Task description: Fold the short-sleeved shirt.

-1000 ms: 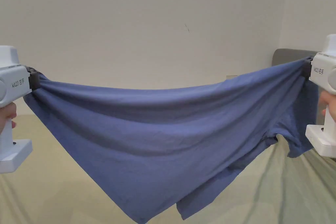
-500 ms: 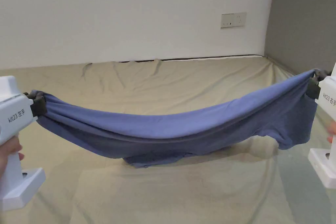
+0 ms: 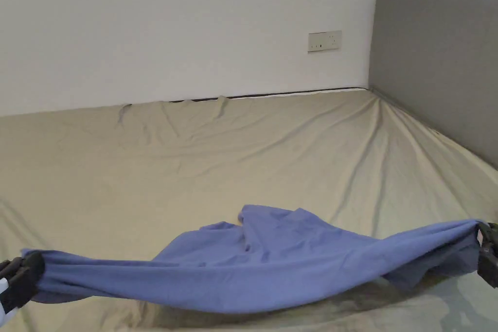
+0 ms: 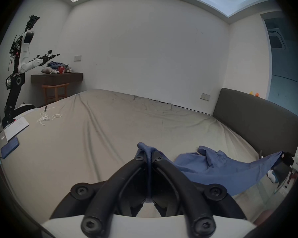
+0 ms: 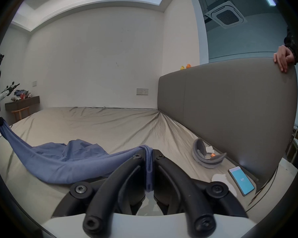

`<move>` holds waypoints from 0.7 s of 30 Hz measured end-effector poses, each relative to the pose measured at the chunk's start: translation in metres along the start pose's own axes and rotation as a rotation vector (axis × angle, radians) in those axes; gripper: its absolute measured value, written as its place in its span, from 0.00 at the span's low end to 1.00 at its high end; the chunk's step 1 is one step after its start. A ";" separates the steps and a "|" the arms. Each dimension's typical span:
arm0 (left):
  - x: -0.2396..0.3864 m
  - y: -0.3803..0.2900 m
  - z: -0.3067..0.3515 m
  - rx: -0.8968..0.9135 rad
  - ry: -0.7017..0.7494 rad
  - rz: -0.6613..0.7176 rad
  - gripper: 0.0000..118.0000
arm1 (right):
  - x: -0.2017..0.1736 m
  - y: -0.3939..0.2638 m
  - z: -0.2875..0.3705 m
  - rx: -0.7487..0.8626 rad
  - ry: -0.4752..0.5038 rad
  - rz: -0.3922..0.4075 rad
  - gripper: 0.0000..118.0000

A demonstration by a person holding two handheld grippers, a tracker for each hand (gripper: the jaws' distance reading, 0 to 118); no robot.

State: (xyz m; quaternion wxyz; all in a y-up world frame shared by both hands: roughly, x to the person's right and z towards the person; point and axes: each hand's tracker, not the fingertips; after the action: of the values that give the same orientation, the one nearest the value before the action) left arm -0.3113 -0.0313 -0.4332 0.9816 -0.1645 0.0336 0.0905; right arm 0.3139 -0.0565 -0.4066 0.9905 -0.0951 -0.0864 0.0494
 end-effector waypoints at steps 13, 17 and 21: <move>-0.023 -0.081 0.045 -0.259 0.015 -0.131 0.01 | 0.018 -0.085 0.063 -0.234 0.069 0.106 0.05; -0.040 -0.106 0.038 -0.318 0.022 -0.148 0.79 | 0.026 -0.113 0.053 -0.443 0.110 0.129 0.20; -0.054 -0.106 0.050 -0.338 0.005 -0.115 0.96 | 0.042 -0.119 0.059 -0.517 0.013 0.033 0.90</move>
State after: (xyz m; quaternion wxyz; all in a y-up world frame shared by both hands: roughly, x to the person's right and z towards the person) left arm -0.3423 -0.1223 -0.3469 0.9434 -0.3292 0.0109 0.0384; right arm 0.3542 -0.1577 -0.3192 0.9328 -0.3469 -0.0884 0.0412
